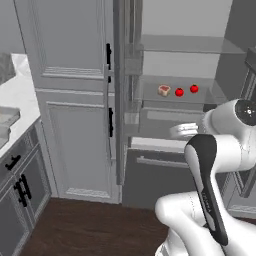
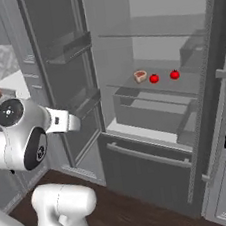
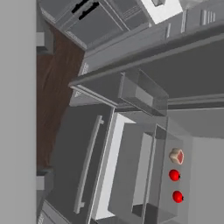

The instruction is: Place one tomato and one steak in each tupperware on the nearby counter, to pack two identical lunches.

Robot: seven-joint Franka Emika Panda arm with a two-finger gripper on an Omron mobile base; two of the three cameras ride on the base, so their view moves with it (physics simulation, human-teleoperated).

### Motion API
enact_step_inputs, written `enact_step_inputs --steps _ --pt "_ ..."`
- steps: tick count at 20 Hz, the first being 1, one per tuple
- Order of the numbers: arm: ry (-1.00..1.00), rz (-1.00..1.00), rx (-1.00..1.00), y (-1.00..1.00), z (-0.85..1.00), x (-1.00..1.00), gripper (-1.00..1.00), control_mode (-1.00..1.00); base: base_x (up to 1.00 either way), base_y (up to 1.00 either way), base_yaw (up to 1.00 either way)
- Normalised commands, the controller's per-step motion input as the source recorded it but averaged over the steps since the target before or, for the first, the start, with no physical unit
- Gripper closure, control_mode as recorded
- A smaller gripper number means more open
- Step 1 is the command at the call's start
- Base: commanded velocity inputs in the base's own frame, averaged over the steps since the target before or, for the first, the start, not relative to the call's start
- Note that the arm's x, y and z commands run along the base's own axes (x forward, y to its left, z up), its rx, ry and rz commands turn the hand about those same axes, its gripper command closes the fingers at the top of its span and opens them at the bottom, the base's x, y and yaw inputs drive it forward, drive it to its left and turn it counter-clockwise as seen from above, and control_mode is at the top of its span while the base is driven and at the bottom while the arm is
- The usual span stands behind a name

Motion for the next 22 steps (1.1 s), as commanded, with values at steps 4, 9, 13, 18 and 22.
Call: enact_step_inputs --steps 4,9,13,18,22 --pt "0.0 0.0 0.0 0.0 0.0 0.0 -1.0 1.0 0.51 -0.06 -0.6" --pt "0.0 0.0 0.0 0.0 0.0 0.0 -1.0 1.0 0.6 0.25 -0.49" --pt "0.0 0.0 0.0 0.0 0.0 0.0 -1.0 1.0 0.73 0.13 -0.23" --pt "0.0 0.0 0.0 0.0 0.0 0.0 -1.0 1.0 0.96 0.2 -0.05" --pt "0.0 0.0 0.0 0.0 0.0 0.0 -1.0 1.0 1.0 0.0 0.0"
